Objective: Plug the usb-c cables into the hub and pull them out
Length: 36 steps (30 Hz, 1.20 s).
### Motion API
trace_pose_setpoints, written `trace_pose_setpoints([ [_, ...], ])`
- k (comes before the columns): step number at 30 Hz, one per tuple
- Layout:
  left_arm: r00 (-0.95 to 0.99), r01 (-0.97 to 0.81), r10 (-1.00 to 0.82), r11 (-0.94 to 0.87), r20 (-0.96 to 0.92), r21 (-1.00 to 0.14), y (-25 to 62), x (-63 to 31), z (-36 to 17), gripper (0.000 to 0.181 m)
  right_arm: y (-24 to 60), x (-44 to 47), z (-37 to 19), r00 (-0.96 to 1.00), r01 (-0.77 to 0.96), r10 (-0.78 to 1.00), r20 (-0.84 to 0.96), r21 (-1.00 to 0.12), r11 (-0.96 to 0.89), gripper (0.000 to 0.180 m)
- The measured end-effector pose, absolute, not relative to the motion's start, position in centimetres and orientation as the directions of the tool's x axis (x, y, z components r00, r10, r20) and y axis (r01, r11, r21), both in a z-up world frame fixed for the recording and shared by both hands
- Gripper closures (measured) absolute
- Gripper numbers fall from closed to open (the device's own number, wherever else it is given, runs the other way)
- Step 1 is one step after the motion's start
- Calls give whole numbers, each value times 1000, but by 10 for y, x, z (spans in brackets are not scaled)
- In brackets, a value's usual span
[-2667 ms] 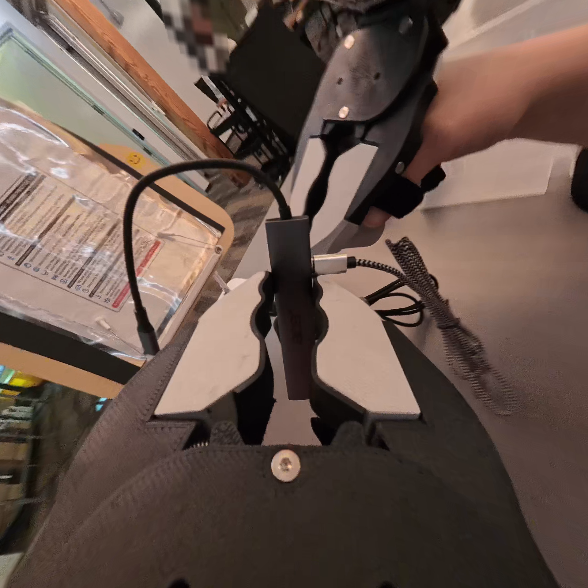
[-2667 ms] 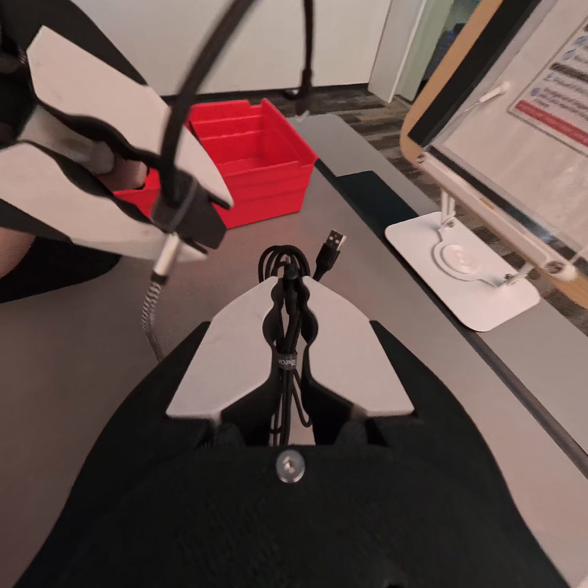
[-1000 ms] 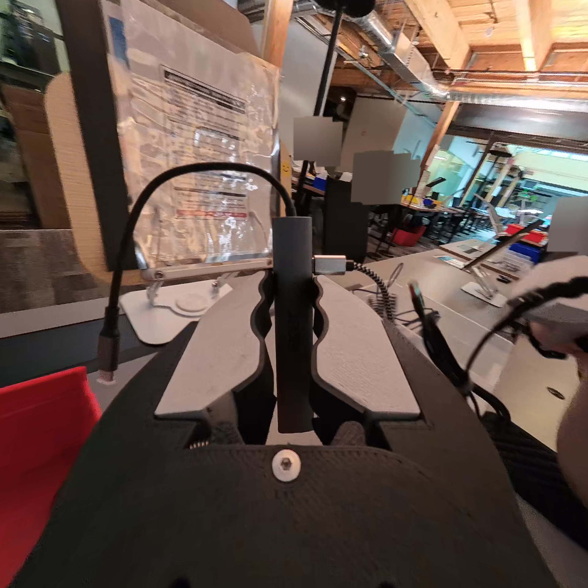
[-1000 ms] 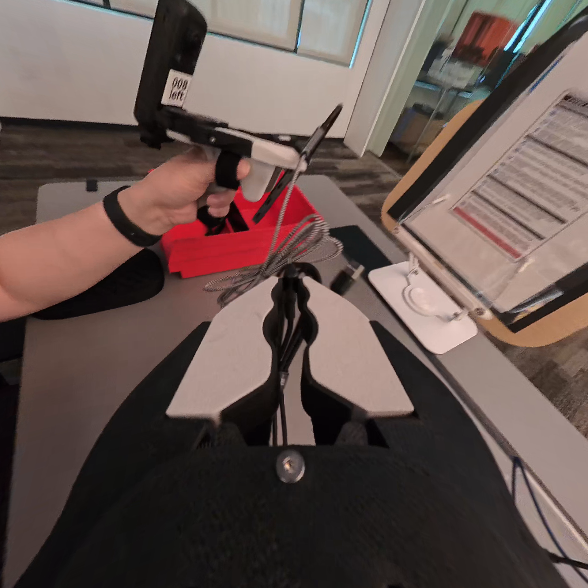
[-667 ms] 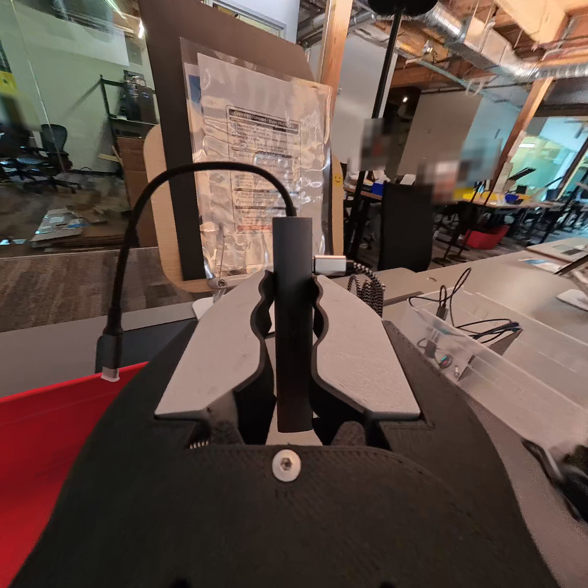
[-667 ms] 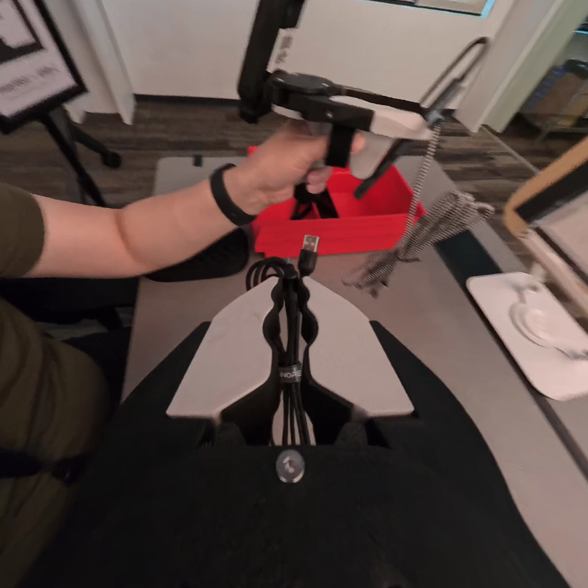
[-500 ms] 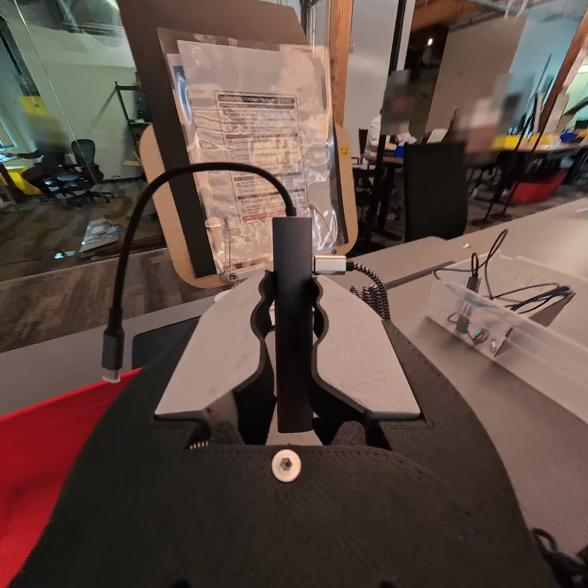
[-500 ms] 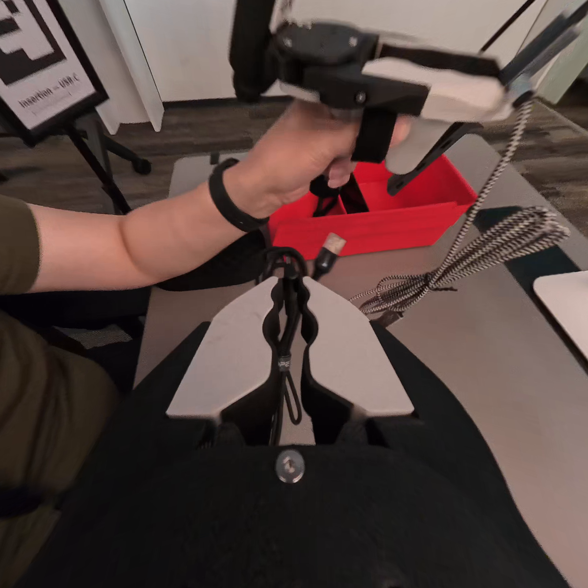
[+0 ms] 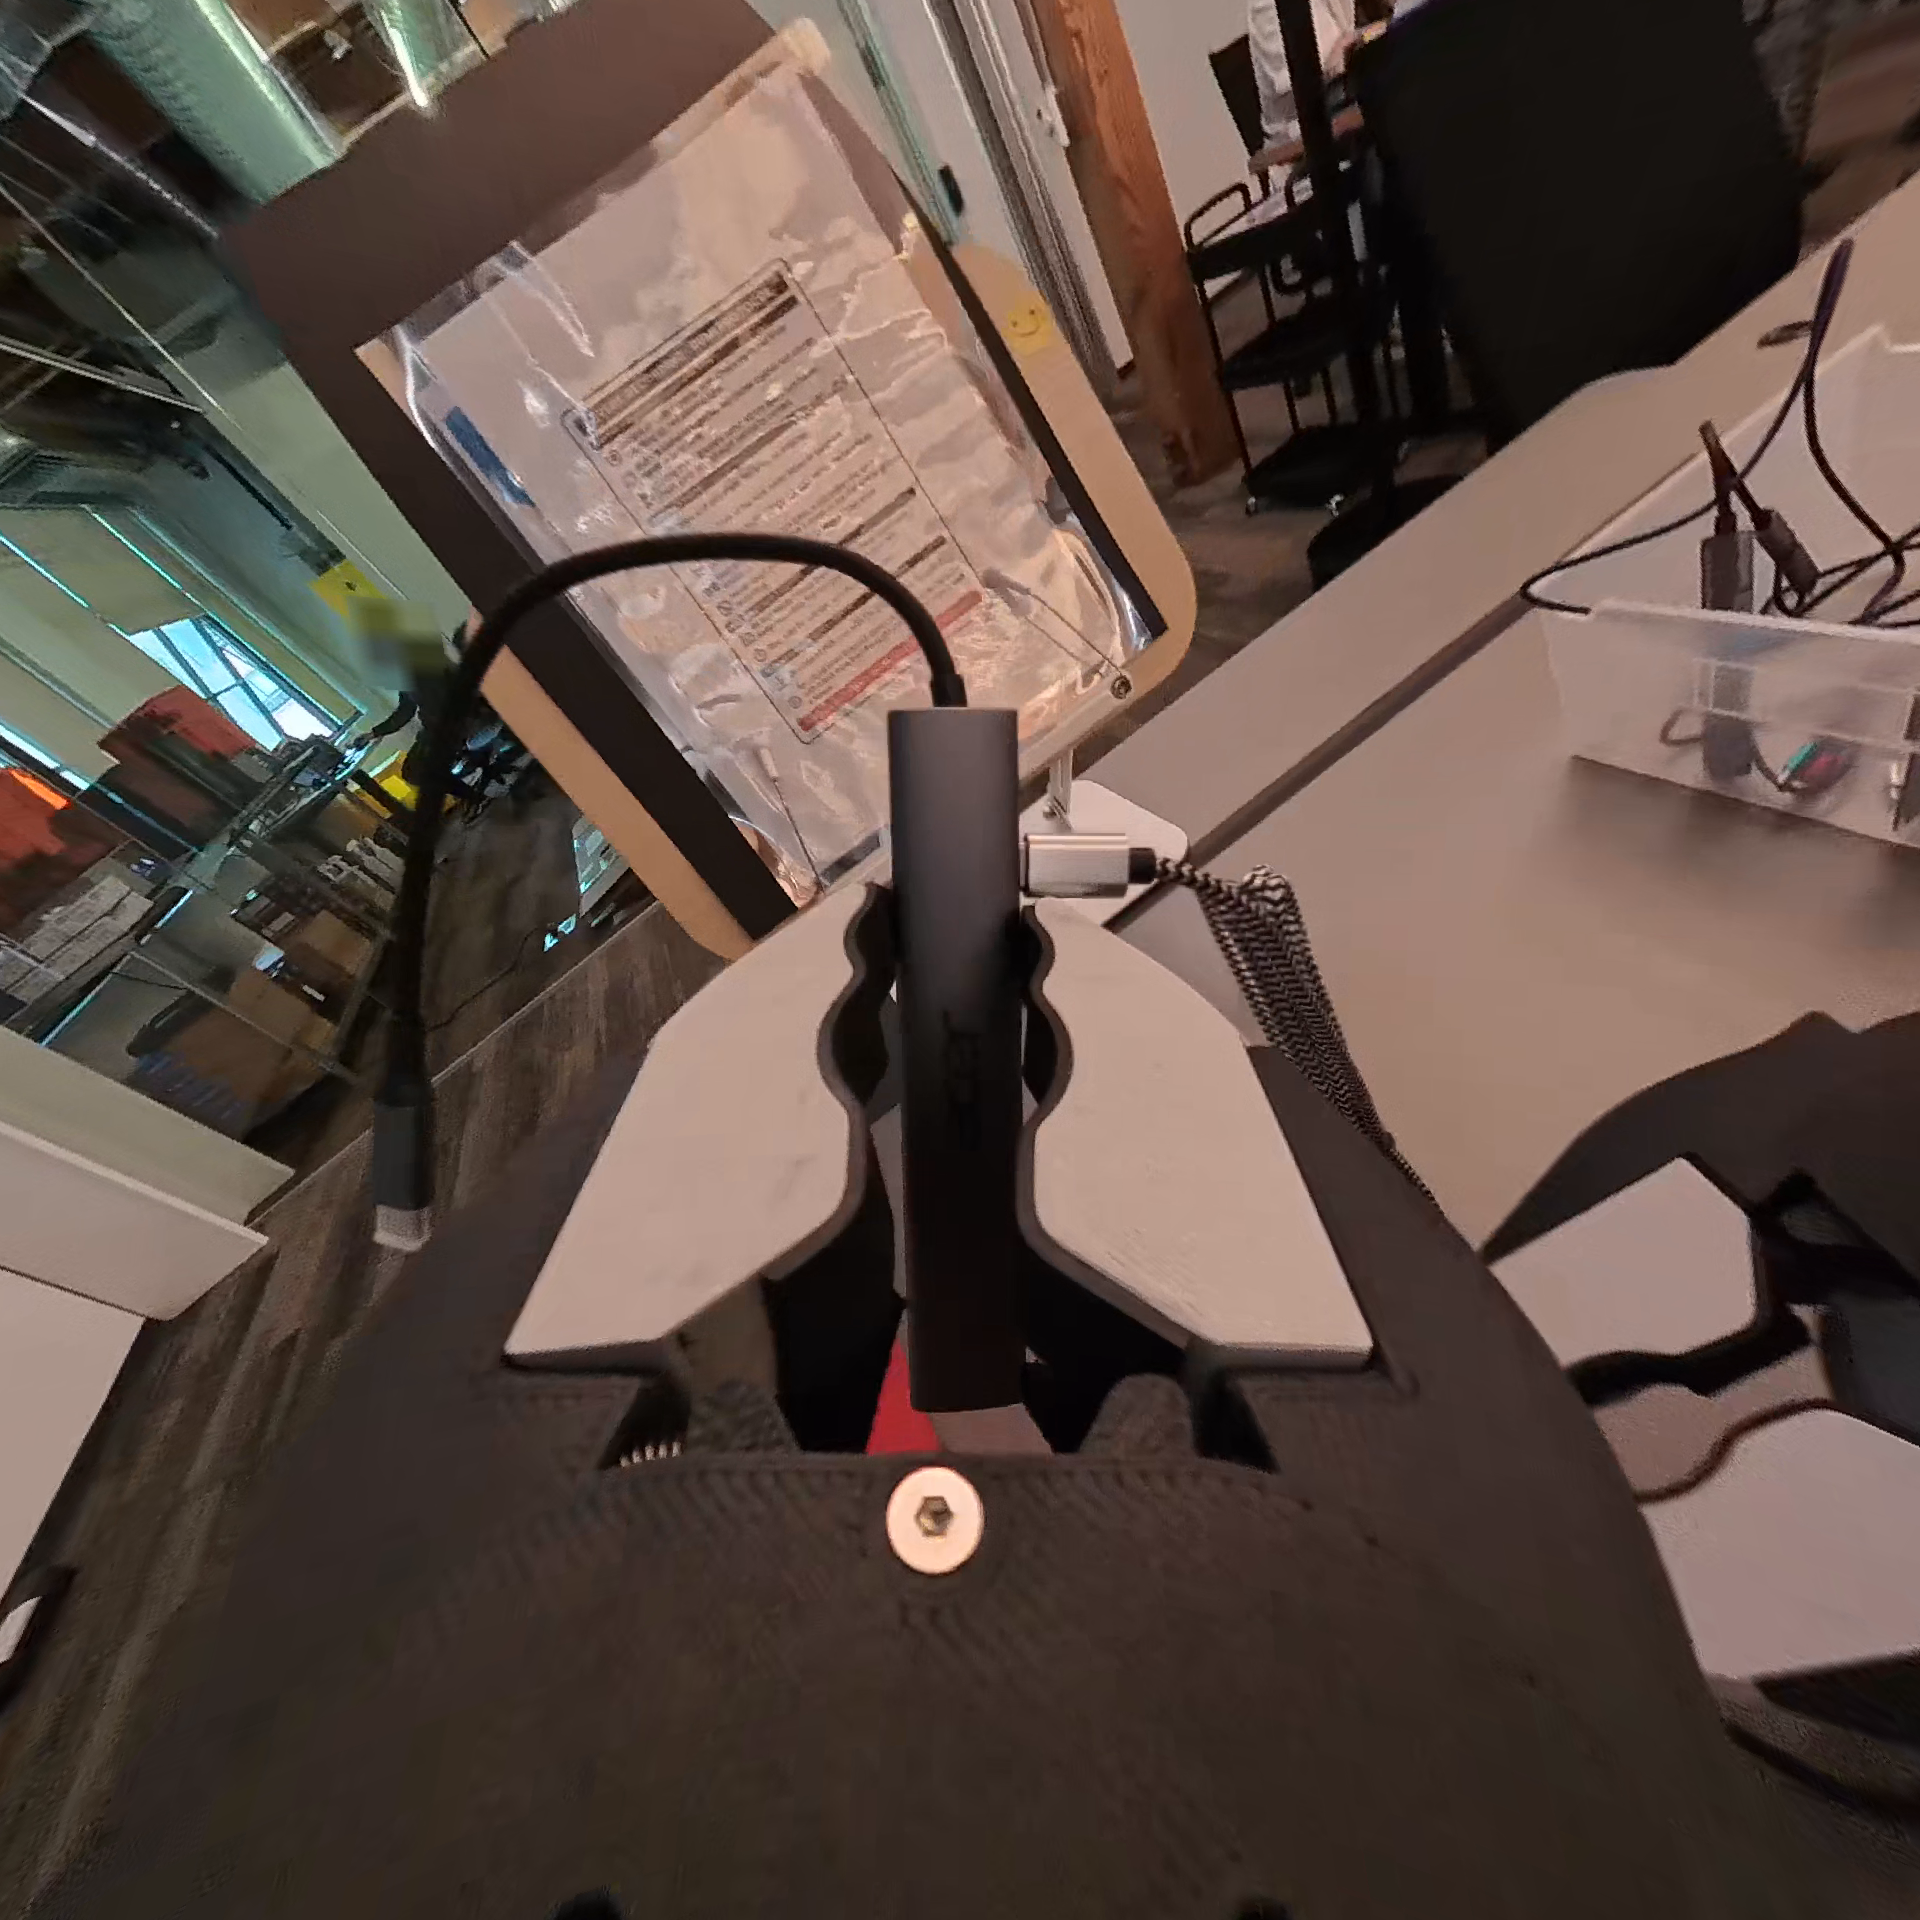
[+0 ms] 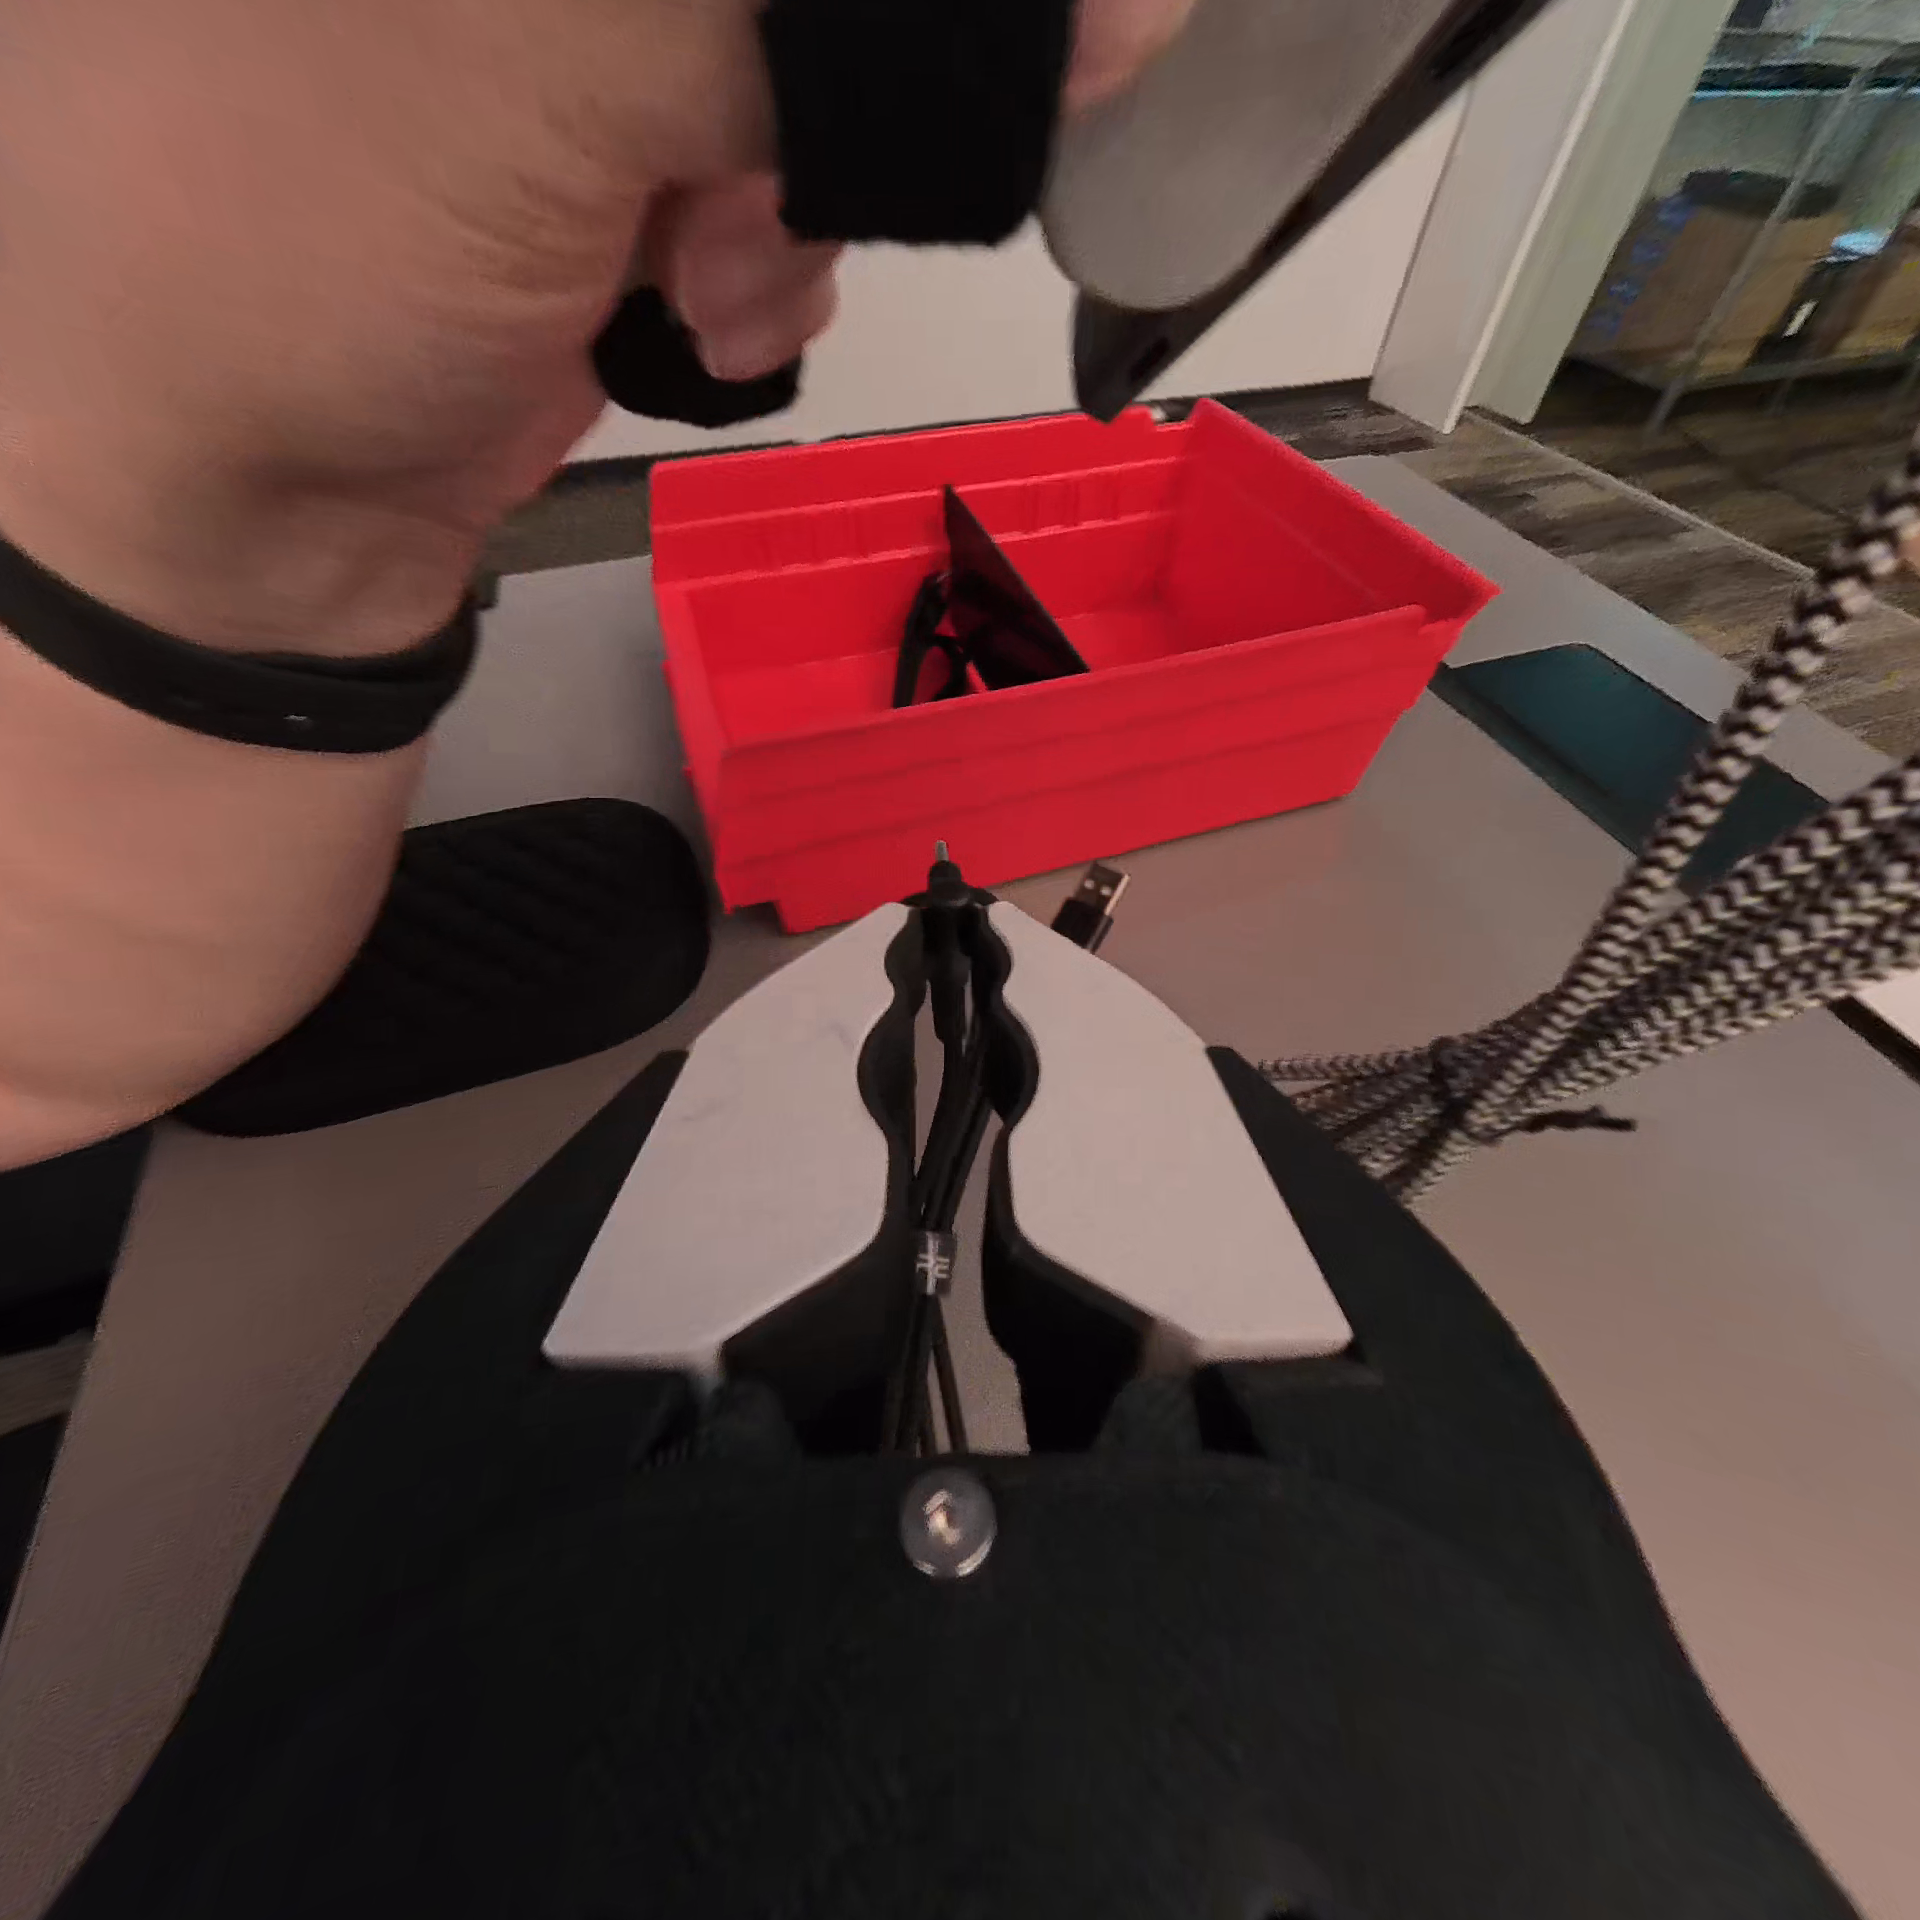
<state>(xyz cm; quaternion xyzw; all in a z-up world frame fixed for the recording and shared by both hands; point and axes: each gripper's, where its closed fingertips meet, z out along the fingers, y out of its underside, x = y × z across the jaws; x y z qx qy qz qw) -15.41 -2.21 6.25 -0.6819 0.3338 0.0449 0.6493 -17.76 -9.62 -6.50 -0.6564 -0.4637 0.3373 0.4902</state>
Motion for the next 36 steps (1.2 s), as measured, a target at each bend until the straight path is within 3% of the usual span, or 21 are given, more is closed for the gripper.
trace_pose_setpoints([
  [1, 766, -531, -396, 54, -506, -846, -23, -154, 61, 158, -93, -178, -67, 354, 257, 935, -4, -961, -102, 172],
  [8, 744, -565, -501, -117, -443, -817, -27, -146, 32, 158, -83, -186, -88, 406, 128, 904, -138, -970, -205, 172],
  [11, 763, -528, -521, -162, -382, -833, -19, -149, 22, 158, -73, -184, -97, 452, 143, 887, -92, -974, -175, 172],
  [19, 765, -243, -644, -259, -20, -935, -3, -140, 7, 158, -22, -142, -88, 625, 67, 778, -65, -989, -135, 172],
  [25, 730, -74, -674, -250, 119, -965, 1, -137, 16, 158, -3, -114, -77, 679, -10, 726, -110, -990, -140, 172],
  [36, 579, 273, -694, -329, 428, -904, 3, -128, 23, 158, 15, -67, -30, 780, 4, 625, 37, -999, 53, 172],
])
